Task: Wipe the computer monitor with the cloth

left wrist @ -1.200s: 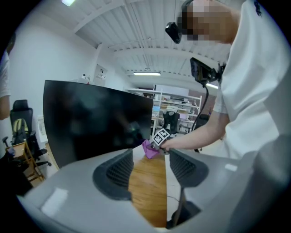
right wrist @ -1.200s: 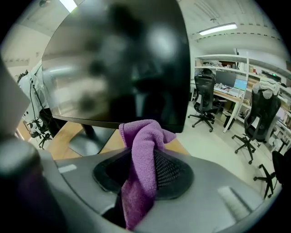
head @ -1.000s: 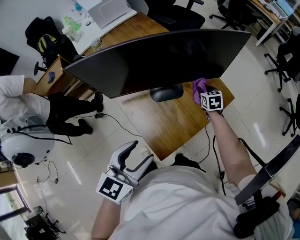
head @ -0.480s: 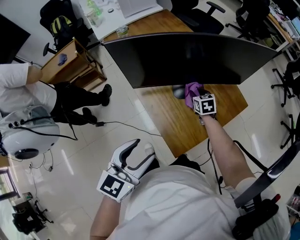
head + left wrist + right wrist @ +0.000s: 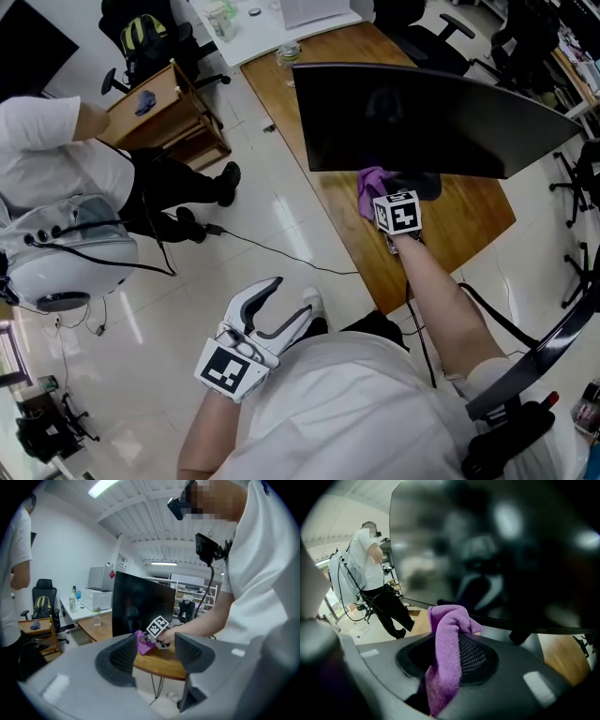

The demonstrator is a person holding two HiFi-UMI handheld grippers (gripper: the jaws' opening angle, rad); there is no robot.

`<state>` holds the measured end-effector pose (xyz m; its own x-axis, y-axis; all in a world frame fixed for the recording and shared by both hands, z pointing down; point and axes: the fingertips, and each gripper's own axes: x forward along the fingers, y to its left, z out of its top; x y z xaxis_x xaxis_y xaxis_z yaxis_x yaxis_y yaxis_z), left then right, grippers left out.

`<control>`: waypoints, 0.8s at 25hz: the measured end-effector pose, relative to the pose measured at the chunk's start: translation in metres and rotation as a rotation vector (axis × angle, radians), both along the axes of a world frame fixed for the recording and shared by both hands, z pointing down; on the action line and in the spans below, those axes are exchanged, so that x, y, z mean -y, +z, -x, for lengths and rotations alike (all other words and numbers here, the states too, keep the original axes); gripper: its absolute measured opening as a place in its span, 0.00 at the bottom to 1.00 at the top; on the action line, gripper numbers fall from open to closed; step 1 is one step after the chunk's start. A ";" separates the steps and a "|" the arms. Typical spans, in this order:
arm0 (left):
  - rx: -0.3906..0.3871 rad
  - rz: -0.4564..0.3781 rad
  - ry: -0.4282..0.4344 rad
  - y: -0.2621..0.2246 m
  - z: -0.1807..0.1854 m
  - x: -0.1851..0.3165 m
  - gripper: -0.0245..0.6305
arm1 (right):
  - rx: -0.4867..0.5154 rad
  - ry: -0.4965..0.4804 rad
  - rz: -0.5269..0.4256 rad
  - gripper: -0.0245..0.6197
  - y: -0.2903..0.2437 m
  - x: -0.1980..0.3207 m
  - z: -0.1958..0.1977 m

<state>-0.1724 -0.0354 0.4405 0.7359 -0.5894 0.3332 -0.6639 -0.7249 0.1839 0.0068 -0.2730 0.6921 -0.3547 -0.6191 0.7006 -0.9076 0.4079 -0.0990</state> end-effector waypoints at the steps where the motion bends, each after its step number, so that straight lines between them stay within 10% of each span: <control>1: 0.000 -0.002 -0.003 0.000 0.006 0.001 0.45 | 0.004 -0.008 -0.001 0.24 -0.001 0.001 0.011; 20: -0.016 -0.007 -0.076 0.009 0.075 -0.011 0.45 | 0.066 -0.140 -0.011 0.24 -0.019 0.005 0.142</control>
